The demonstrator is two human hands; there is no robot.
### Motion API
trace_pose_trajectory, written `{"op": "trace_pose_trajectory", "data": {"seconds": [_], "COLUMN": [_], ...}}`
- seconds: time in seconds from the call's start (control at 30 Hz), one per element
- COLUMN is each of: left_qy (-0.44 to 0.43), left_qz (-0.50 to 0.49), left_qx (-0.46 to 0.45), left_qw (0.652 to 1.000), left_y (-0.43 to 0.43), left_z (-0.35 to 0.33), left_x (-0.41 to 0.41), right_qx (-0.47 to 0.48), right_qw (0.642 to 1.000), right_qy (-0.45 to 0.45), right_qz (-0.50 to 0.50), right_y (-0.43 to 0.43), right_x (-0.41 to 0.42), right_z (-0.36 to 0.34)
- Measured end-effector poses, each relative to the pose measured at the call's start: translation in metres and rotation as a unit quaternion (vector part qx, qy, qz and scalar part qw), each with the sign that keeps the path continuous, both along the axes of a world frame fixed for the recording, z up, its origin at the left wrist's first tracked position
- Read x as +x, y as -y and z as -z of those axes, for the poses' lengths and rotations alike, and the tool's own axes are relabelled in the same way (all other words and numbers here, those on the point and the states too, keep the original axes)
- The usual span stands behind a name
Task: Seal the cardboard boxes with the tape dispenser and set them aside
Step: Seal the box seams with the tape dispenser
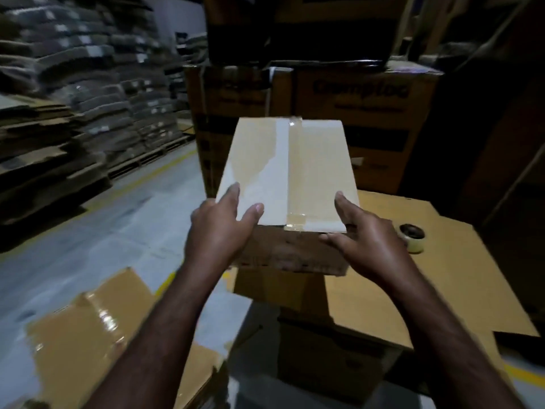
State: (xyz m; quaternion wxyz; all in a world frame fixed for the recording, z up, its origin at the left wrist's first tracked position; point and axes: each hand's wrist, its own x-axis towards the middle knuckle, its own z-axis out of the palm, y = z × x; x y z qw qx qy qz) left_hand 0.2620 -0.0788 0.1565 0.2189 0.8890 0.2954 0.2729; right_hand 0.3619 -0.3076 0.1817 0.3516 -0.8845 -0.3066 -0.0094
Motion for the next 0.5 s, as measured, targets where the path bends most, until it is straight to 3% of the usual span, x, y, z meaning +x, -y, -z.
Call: {"op": "trace_pose_trajectory", "data": {"seconds": [0.3,0.43,0.5], "left_qy": [-0.146,-0.317,-0.341], "left_qz": [0.066,0.116,0.179], "left_qx": [0.001,0.026,0.033], "left_qw": [0.987,0.941,0.922], "left_y": [0.019,0.015,0.018], "left_z": [0.059,0.065,0.06], "left_x": [0.138,0.172,0.188], "right_qx": [0.004,-0.081,-0.103], "right_qw": [0.991,0.983,0.977], "right_qy": [-0.126,-0.147,-0.173], "right_qz": [0.047,0.067,0.065], "right_y": [0.027,0.027,0.029], "right_x": [0.124,0.162,0.171], "right_z": [0.048,0.084,0.099]}}
